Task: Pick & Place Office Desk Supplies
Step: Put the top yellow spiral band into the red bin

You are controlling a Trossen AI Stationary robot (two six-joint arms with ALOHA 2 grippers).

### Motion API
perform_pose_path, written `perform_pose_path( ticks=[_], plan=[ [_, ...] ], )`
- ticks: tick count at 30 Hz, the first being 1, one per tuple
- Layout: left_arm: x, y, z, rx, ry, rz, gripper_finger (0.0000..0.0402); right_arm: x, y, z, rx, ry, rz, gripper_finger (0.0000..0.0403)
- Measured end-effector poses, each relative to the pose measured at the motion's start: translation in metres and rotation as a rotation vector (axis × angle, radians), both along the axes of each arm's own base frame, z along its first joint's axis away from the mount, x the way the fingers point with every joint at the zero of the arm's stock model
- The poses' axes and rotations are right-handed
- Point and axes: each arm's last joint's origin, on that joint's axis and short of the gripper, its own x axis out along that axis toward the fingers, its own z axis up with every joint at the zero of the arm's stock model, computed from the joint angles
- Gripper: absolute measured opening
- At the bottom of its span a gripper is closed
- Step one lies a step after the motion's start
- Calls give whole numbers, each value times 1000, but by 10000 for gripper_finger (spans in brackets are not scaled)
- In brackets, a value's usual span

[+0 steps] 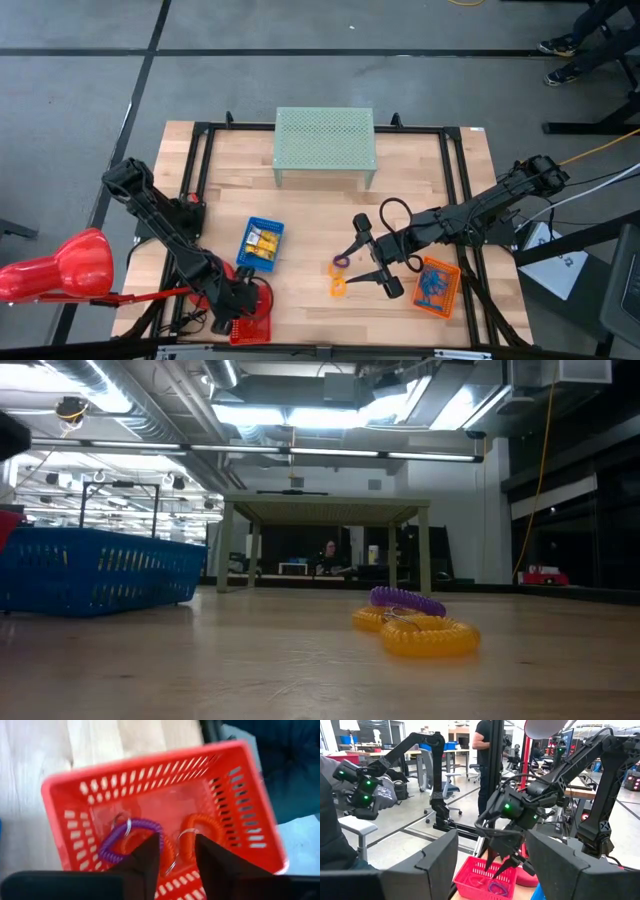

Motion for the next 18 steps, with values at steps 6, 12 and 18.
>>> perform_pose_path(
  ticks=[6,12,18],
  plan=[
    [20,-1,27,55,-156,-61,164,0,0,0,1,1,0,235],
    [53,29,52,264,-263,-59,166,0,0,0,1,1,0,235],
    [90,78,45,325,-278,-92,152,0,0,0,1,1,0,235]
  ],
)
